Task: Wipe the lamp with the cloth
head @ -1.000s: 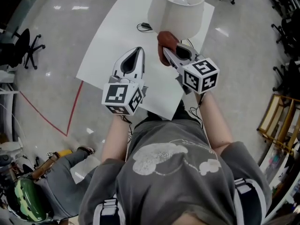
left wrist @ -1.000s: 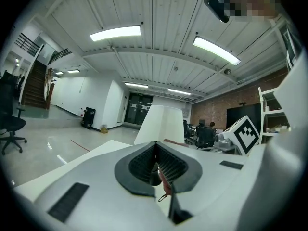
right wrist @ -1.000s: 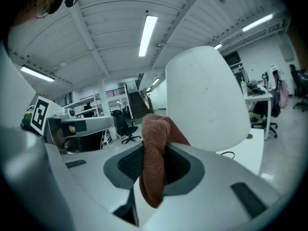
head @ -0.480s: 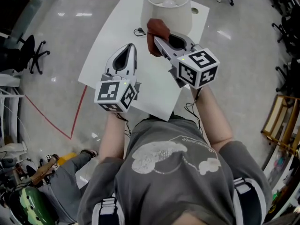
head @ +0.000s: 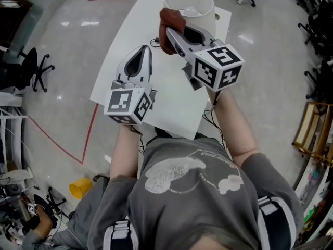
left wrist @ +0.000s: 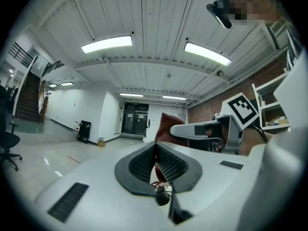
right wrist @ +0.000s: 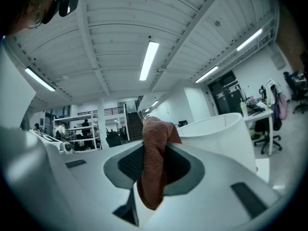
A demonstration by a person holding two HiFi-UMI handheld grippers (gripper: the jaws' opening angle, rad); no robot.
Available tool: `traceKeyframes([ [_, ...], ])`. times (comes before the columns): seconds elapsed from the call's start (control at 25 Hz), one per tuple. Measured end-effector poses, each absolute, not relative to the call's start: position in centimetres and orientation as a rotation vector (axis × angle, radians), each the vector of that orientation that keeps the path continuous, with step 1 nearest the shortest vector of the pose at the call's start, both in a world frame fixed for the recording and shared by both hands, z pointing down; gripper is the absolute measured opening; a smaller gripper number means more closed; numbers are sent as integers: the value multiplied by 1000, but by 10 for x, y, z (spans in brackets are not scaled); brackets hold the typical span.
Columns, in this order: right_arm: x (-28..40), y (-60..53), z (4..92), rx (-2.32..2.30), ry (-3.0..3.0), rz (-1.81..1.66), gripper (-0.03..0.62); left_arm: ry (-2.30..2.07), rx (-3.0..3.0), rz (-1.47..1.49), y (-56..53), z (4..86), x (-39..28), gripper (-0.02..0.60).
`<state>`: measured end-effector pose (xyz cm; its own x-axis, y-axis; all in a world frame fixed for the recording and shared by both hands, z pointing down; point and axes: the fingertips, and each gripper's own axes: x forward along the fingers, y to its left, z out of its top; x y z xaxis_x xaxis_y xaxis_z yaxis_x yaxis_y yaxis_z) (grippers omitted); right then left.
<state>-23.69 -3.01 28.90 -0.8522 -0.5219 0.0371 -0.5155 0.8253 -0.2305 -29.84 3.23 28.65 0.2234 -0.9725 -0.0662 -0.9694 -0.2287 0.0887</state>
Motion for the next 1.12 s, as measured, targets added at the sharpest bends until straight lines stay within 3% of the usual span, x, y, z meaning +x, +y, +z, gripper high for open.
traceKeyframes([
  [0.68,-278,-59,290,-1097,2833,-400,92,-1774,2491,-198,10,299,-348,8],
  [1.12,-276,-41,342,-1107,2875,-497,92,-1728,2471,-170,4,321,-354,8],
])
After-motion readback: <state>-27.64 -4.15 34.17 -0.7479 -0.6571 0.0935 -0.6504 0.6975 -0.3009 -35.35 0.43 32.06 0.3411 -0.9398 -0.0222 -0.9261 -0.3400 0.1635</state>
